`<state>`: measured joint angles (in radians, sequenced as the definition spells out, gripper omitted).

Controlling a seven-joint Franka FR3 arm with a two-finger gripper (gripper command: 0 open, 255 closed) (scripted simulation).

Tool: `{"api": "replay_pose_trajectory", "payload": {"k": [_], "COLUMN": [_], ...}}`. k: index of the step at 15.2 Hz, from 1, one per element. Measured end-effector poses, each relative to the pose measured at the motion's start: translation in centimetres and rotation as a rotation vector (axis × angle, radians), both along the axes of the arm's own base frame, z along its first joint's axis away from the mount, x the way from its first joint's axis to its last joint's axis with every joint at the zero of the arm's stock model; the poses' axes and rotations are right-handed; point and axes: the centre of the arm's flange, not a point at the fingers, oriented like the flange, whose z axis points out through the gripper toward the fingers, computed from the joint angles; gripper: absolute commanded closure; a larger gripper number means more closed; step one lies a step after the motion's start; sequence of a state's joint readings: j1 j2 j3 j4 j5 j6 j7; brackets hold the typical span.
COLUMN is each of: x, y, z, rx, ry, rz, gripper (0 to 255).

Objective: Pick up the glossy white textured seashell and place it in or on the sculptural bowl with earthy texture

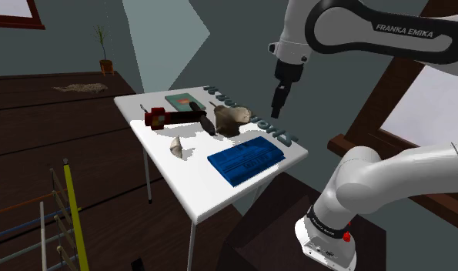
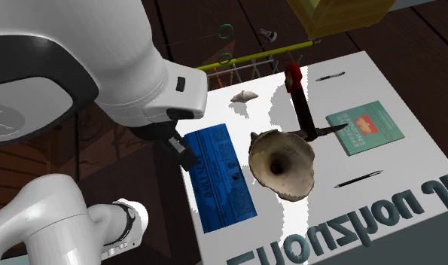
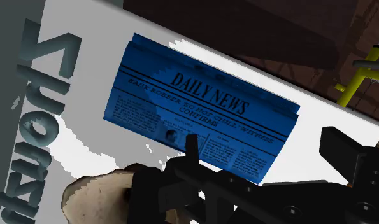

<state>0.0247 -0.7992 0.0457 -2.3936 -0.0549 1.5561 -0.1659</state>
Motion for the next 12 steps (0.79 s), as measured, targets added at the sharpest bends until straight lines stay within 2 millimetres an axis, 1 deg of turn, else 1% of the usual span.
{"api": "replay_pose_trajectory", "payload": {"k": [1, 2, 4, 5, 7, 9, 12], "x": [0.0, 0.3, 1.7, 2.2, 4.2, 5.7, 8.3], "y": [0.0, 0.3, 1.3, 2.1, 2.9, 3.9, 6.0], "z": [0.0, -0.4, -1.5, -2.4, -4.1, -5.6, -7.6], "rx": [0.0, 0.001, 0.004, 0.006, 0.011, 0.015, 0.022], "ry": [0.0, -0.001, -0.007, -0.01, -0.017, -0.025, -0.037], "rz": [0.0, -0.006, -0.027, -0.039, -0.066, -0.092, -0.132], "gripper": [0, 0, 0, 0, 0, 0, 0]}}
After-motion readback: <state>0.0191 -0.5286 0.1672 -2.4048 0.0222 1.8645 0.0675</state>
